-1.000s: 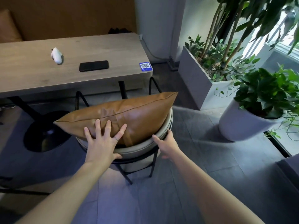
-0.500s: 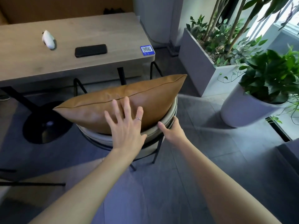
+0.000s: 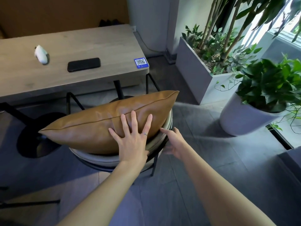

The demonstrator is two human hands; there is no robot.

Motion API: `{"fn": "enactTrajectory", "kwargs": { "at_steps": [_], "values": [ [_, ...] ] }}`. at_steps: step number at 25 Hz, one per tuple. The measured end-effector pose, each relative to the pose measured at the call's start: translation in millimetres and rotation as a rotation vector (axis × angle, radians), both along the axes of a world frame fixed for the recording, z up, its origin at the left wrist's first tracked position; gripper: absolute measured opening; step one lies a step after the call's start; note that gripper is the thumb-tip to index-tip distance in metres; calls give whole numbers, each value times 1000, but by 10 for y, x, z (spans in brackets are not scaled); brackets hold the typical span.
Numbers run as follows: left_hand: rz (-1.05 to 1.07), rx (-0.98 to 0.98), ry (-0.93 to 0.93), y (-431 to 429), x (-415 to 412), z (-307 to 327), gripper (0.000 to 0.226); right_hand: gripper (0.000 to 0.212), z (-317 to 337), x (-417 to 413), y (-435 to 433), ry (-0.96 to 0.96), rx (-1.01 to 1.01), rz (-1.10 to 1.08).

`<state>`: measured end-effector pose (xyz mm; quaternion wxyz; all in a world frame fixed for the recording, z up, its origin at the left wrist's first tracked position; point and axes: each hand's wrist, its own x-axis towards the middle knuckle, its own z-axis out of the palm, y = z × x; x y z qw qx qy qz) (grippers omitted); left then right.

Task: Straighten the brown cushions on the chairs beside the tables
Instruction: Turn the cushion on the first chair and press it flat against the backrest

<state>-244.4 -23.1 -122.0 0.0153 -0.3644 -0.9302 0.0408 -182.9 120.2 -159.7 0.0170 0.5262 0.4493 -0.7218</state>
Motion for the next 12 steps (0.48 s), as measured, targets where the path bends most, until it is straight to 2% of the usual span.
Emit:
{"fn": "enactTrajectory", "kwargs": {
  "at_steps": [7, 12],
  "values": [
    [6, -1, 0, -77, -75, 1, 140, 73, -113, -56, 16, 17, 84, 117],
    [34, -6, 6, -151, -110, 9, 146, 93, -100, -27, 153, 21, 57, 271]
  ]
}}
